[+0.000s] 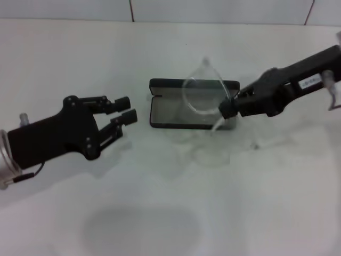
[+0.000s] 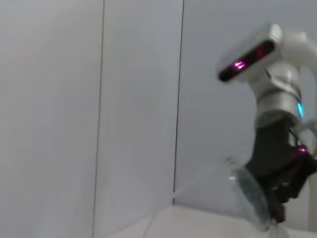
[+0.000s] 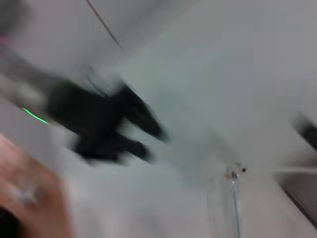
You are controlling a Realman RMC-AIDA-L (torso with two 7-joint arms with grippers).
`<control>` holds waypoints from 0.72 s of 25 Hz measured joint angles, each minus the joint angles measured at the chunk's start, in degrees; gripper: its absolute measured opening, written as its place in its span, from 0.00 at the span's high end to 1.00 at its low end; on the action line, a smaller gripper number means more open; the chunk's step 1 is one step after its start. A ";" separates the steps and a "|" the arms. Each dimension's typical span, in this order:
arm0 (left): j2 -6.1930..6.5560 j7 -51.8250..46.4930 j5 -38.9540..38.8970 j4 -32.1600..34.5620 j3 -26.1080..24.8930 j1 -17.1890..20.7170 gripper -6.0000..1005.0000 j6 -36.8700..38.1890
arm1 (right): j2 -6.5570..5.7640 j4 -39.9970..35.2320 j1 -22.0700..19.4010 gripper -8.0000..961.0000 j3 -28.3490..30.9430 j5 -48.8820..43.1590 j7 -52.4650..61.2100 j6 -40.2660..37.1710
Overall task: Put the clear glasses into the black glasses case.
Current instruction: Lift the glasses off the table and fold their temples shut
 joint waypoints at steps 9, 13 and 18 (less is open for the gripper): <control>0.01 1.47 -10.05 0.08 0.11 -0.24 0.76 5.20 | -0.71 20.80 -8.85 0.93 9.25 23.60 -37.91 -8.21; -0.04 0.24 -12.51 0.09 0.20 -1.27 0.78 6.18 | -1.15 28.66 -9.73 0.93 9.26 23.57 -49.09 -9.62; -0.07 -2.94 -13.07 0.10 0.75 -4.28 0.84 7.36 | -0.03 30.26 -11.63 0.93 7.24 20.69 -59.67 -9.59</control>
